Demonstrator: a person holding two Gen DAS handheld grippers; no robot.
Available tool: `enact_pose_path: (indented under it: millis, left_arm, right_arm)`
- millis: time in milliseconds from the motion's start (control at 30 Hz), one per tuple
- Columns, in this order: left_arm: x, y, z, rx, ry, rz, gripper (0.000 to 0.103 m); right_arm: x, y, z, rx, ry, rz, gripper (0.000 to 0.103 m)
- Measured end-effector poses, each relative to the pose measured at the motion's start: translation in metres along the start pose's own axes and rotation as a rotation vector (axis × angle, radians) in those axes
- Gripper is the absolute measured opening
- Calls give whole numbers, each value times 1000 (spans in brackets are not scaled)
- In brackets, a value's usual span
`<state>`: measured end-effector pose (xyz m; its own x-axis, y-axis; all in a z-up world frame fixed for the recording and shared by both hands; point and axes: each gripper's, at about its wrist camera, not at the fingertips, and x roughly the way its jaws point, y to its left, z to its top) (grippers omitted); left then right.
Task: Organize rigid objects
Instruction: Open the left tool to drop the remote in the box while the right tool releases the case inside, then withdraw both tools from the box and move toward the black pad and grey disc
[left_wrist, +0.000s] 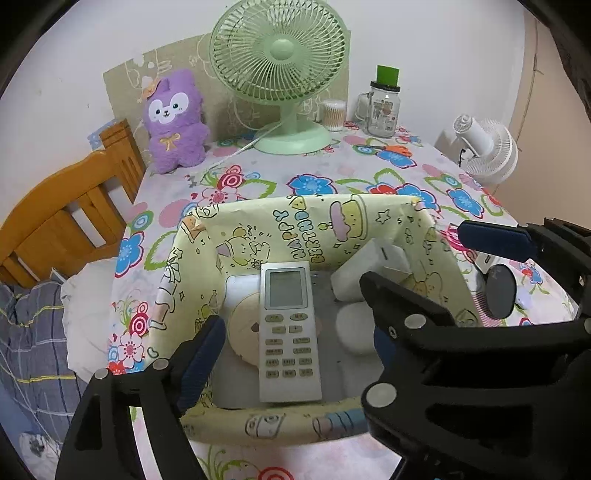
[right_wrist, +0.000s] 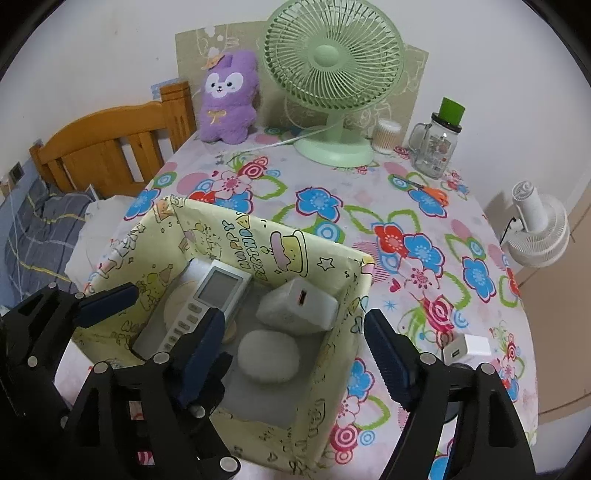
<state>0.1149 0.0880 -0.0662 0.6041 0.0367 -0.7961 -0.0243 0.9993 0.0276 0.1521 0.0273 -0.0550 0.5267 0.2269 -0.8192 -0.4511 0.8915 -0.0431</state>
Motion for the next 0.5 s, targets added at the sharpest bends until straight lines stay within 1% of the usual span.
enact_pose_path:
  millis: [200,333,500]
  left_arm:
    - [-11,-10,-3,14,-15,11,88]
    - [-17,-17,-4,25,-29,8,88]
    - [-20,-27,-6,29,-25,-3,88]
  right_arm:
    - [-11,-5,-6,10,-6,-8,84]
    - [-18,-10,-10,15,-11,-11,86]
    - [-24,-15,-15,19,1,-23,87]
